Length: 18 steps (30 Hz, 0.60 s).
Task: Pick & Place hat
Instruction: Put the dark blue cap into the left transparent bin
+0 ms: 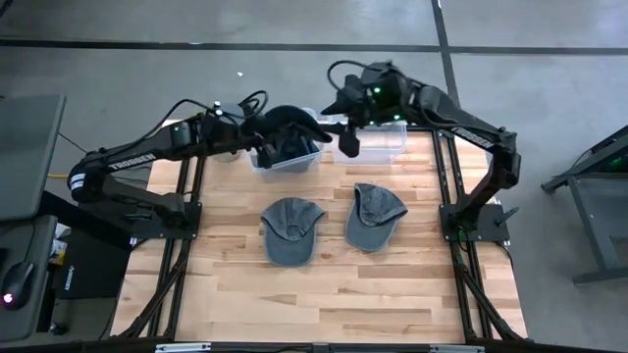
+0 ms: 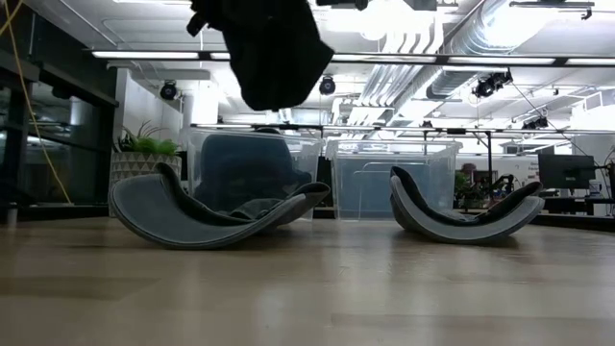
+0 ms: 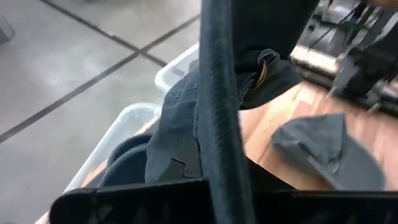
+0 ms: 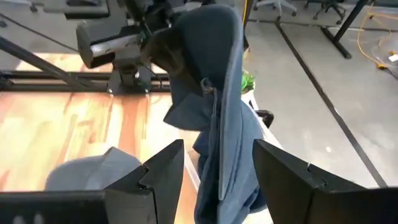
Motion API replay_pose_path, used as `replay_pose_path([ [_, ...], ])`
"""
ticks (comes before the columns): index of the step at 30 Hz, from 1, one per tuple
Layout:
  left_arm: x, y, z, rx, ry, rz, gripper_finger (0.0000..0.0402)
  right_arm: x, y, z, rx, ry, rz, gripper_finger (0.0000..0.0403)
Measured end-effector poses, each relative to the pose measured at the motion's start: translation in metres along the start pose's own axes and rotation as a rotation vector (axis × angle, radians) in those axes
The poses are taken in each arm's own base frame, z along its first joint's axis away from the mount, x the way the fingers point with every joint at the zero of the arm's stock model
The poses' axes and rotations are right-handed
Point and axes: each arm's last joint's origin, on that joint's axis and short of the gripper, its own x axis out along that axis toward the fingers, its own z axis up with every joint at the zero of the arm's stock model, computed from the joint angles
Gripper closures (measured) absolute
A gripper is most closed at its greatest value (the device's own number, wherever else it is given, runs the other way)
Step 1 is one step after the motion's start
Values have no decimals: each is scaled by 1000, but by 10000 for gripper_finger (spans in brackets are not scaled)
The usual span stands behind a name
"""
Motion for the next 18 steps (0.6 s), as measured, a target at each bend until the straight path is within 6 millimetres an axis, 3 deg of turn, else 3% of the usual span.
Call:
replay_pose_path([
  [14, -4, 6, -11, 114, 120, 11, 401, 42, 7, -3, 54, 2, -35, 217],
  [18, -4, 6, -11, 132, 123, 10, 401, 46, 8, -2, 76, -13, -38, 217],
])
